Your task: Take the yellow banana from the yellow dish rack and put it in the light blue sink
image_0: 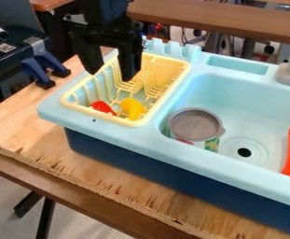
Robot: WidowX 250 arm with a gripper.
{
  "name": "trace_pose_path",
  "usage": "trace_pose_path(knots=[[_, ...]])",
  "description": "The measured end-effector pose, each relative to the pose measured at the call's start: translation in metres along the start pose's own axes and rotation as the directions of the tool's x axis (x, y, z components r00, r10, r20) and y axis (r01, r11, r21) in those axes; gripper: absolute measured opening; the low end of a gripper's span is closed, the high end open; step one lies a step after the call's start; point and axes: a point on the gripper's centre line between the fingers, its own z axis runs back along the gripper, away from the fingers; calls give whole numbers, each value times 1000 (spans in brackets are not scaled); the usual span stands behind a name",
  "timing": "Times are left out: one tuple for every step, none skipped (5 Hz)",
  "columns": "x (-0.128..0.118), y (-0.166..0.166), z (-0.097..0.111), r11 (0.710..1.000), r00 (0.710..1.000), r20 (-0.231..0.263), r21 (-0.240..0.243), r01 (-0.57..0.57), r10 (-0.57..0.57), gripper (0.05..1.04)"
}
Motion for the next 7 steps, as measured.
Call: trace_pose_path(knots=[[-3, 0, -9, 1000, 1000, -29, -2, -1, 1, 1011], [5, 8, -15, 999, 999, 6, -7, -38, 39, 1011], [9, 12, -21, 996, 996, 16, -3, -84, 84, 1011], [20, 14, -27, 990, 988, 69, 20, -138, 136, 1011], [31, 10, -42, 961, 954, 139, 35, -273, 265, 1011], [36, 1, -51, 925, 919, 139, 45, -377, 368, 1011], [37, -2, -57, 890, 884, 135, 33, -455, 448, 1011]])
